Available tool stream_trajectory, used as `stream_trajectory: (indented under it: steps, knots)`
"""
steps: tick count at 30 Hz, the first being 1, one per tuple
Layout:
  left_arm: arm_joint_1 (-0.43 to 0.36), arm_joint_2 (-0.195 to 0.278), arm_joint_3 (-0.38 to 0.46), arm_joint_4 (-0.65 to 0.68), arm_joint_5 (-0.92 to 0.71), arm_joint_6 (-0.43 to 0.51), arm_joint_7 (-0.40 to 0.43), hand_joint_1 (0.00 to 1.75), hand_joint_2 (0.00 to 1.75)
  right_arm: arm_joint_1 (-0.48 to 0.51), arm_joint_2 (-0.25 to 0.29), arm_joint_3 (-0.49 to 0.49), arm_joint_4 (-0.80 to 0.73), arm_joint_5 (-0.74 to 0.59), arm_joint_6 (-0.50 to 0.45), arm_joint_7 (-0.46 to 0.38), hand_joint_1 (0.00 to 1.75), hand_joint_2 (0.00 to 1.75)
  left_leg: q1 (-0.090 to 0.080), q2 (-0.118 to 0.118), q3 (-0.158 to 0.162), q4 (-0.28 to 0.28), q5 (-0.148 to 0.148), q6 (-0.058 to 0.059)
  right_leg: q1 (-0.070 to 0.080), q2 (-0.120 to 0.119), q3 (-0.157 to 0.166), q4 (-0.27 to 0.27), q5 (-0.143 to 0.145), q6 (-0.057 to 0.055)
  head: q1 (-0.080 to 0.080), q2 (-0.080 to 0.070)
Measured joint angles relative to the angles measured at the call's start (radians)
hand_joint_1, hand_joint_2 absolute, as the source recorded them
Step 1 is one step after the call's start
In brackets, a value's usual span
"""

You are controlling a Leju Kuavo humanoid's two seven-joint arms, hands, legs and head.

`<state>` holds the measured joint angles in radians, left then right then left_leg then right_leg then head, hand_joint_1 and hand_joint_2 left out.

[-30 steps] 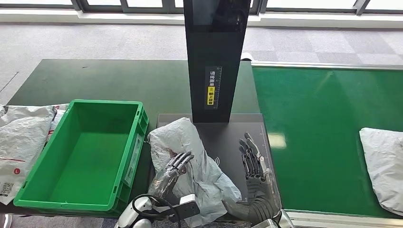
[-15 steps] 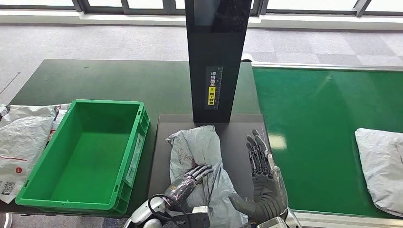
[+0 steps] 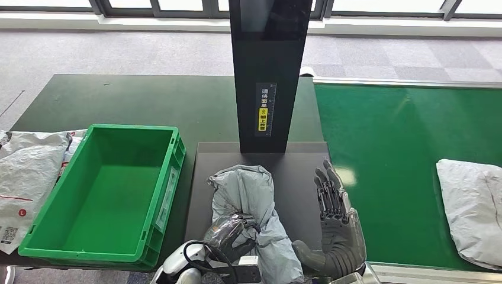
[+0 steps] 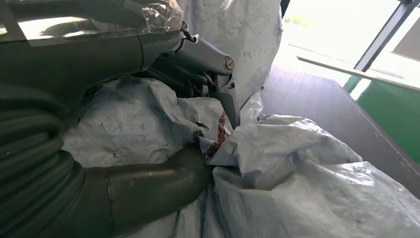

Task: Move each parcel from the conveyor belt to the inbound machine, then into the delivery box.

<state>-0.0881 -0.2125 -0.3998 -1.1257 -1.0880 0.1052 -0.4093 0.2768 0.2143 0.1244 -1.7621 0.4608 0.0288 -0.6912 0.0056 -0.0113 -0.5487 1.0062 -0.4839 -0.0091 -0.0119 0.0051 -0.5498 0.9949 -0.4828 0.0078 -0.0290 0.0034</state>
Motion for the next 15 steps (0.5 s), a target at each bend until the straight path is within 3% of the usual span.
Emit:
stream_trajectory:
  steps: [7,15]
  knots:
    - [0.036,0.003,0.000,-0.061,0.010,0.066,-0.006,1.75,1.75,0.006,0.006,-0.001,0.000,0.005,0.018,-0.006,0.00,1.75,0.000,0.000,-0.001,0.000,0.000,0.000,0.000,0.000,-0.001,0.000,0.000,0.000,0.000,0.000]
    - [0.058,0.005,0.000,-0.125,0.011,0.077,-0.009,1.75,1.75,0.006,0.008,-0.001,0.000,0.006,0.019,-0.006,0.00,1.75,0.000,0.000,-0.002,0.000,0.000,0.000,0.000,0.000,-0.001,0.000,0.000,0.000,0.000,0.000]
